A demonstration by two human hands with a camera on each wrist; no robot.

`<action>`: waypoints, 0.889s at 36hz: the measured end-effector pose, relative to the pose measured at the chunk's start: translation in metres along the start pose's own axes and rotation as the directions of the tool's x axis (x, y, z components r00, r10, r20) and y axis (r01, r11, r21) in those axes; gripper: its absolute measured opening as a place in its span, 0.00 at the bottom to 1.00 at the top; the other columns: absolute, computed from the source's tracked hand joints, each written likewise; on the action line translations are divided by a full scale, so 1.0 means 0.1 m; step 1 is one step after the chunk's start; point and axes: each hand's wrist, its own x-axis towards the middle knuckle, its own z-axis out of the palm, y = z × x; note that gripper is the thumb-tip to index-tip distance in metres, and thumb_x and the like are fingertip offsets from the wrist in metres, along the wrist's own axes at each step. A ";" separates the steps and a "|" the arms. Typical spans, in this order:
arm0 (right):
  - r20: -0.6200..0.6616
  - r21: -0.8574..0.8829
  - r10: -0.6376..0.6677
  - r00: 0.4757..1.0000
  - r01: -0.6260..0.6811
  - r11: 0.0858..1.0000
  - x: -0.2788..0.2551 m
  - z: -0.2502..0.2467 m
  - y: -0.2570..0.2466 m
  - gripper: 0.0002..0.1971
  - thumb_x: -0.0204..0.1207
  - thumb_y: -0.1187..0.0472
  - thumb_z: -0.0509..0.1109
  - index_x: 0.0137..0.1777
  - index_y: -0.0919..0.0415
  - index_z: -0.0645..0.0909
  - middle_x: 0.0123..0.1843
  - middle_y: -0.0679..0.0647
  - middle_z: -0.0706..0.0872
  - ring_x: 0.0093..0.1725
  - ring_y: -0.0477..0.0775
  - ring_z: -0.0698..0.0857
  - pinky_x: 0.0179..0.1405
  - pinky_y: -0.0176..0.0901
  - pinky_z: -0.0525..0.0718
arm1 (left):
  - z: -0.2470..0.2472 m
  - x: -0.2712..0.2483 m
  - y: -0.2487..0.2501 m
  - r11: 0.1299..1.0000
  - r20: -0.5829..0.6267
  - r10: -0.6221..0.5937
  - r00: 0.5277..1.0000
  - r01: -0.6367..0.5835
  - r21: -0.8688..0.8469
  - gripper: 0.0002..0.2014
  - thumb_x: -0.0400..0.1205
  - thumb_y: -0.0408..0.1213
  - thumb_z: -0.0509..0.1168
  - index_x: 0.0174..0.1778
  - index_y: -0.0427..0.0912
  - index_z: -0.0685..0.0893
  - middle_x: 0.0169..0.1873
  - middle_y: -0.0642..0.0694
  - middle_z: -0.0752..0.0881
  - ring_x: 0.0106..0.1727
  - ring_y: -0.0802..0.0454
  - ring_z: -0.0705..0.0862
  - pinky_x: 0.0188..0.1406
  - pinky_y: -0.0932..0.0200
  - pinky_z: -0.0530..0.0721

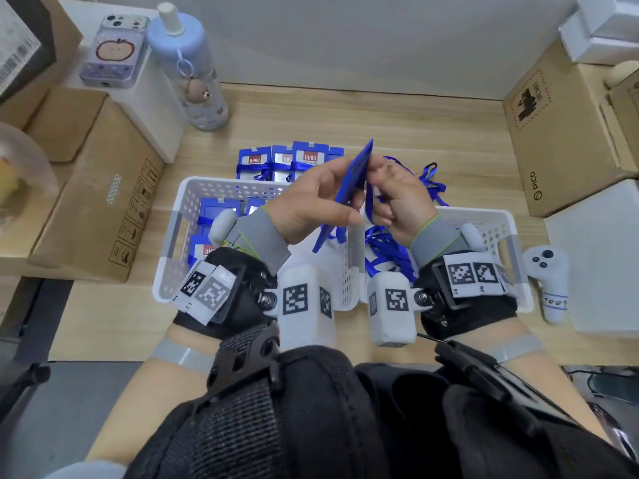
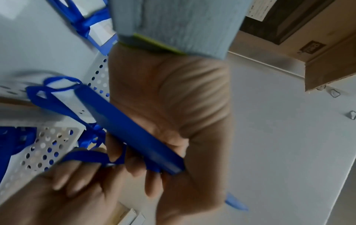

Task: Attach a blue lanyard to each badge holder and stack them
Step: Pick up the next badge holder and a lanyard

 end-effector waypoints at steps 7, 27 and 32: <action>0.115 -0.140 0.204 0.972 -0.187 0.972 -0.07 -0.05 0.14 0.12 0.86 0.60 0.49 0.45 0.59 0.71 0.24 0.54 0.85 0.10 0.41 0.58 0.12 0.28 0.54 | -0.06 0.03 0.01 0.990 -0.088 0.062 0.994 -0.072 -0.121 0.32 0.59 0.32 0.68 0.62 0.42 0.75 0.50 0.50 0.82 0.36 0.57 0.75 0.38 0.57 0.79; -0.177 -0.428 -0.224 0.958 0.130 0.894 0.24 -0.35 0.01 0.13 0.72 0.68 0.72 0.32 0.55 0.73 0.25 0.42 0.74 0.21 0.33 0.72 0.25 0.22 0.70 | -0.29 0.22 -0.09 0.986 -0.416 -0.050 0.908 -0.022 -0.166 0.22 0.67 0.28 0.66 0.57 0.49 0.78 0.50 0.52 0.85 0.37 0.57 0.80 0.35 0.65 0.76; -0.235 -0.606 -0.277 0.932 0.082 0.791 0.47 -0.54 -0.08 0.17 0.74 0.63 0.72 0.28 0.51 0.69 0.27 0.44 0.69 0.21 0.34 0.71 0.24 0.22 0.67 | -0.34 0.32 -0.14 0.979 -0.498 -0.157 0.853 0.069 -0.190 0.20 0.65 0.34 0.66 0.54 0.53 0.80 0.52 0.52 0.85 0.33 0.63 0.84 0.35 0.65 0.77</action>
